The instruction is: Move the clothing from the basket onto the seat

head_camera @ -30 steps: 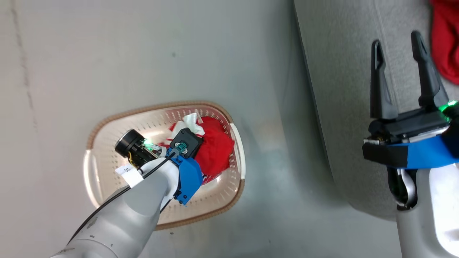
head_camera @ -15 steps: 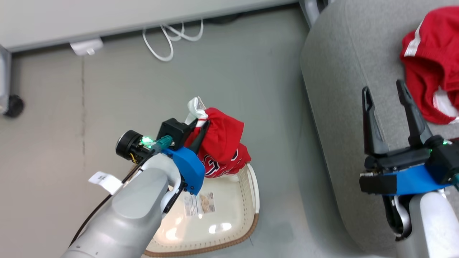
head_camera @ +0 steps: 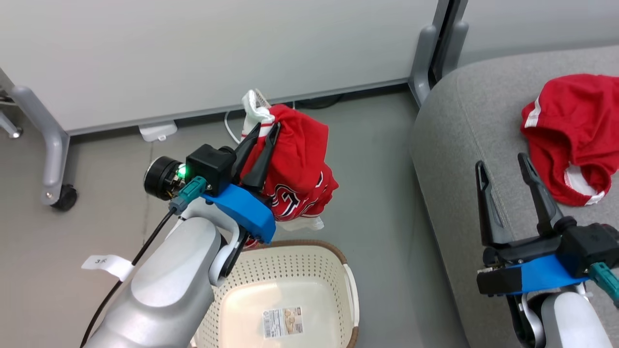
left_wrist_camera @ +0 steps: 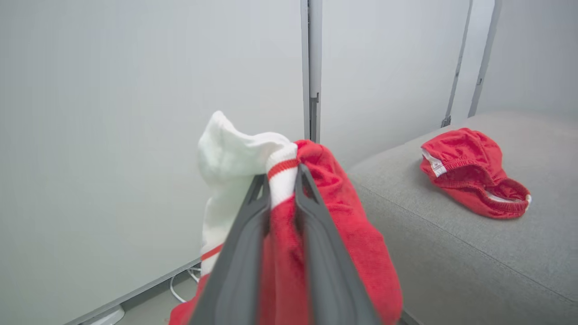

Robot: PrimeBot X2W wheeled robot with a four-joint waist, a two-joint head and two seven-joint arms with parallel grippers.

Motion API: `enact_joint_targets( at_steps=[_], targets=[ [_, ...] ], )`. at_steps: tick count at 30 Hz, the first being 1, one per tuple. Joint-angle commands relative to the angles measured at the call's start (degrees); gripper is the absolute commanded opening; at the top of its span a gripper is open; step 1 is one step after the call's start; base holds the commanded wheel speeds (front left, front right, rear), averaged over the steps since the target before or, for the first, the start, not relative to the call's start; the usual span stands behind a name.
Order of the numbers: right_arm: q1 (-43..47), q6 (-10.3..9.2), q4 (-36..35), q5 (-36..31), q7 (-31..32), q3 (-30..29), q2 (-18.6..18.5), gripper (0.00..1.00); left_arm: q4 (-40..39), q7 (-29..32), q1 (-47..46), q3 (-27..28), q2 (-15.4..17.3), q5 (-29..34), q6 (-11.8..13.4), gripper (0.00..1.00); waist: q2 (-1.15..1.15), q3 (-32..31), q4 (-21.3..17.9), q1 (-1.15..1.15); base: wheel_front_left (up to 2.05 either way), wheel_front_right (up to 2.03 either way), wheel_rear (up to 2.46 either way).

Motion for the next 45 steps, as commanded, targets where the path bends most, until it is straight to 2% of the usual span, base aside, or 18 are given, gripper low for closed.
enact_joint_targets(
  at_steps=[1,9,26,31,45],
  targets=[
    [1.3,0.03,0.3,-0.1,-0.1,0.0,0.2,1.00,-1.3,-0.3,0.8,0.6,0.0,0.7,0.2,0.00,-0.01,-1.7,0.3,0.01,0.00,0.00,0.00],
    [3.7,0.03,0.8,-0.2,-0.1,0.2,0.8,1.00,-7.1,-0.3,2.3,2.6,-0.8,3.2,-0.5,0.00,-0.01,-4.8,0.6,0.01,0.00,0.00,0.00],
    [4.2,0.03,0.5,0.4,-0.1,1.7,1.1,1.00,-8.4,-0.3,2.6,3.1,-2.1,5.0,-1.2,0.00,-0.01,-5.0,1.3,0.01,0.00,0.00,0.00],
    [3.4,0.03,0.6,0.7,-0.1,4.3,0.5,1.00,-8.1,-0.3,1.9,3.3,-2.4,5.4,-1.4,0.00,-0.01,-4.6,1.5,0.01,0.00,0.00,0.00],
    [1.5,0.03,4.6,3.5,0.0,17.8,0.7,1.00,-8.0,-0.3,1.4,1.4,-4.9,7.5,-2.3,0.00,-0.01,-3.5,3.2,0.01,0.00,0.00,0.00]
  ],
)
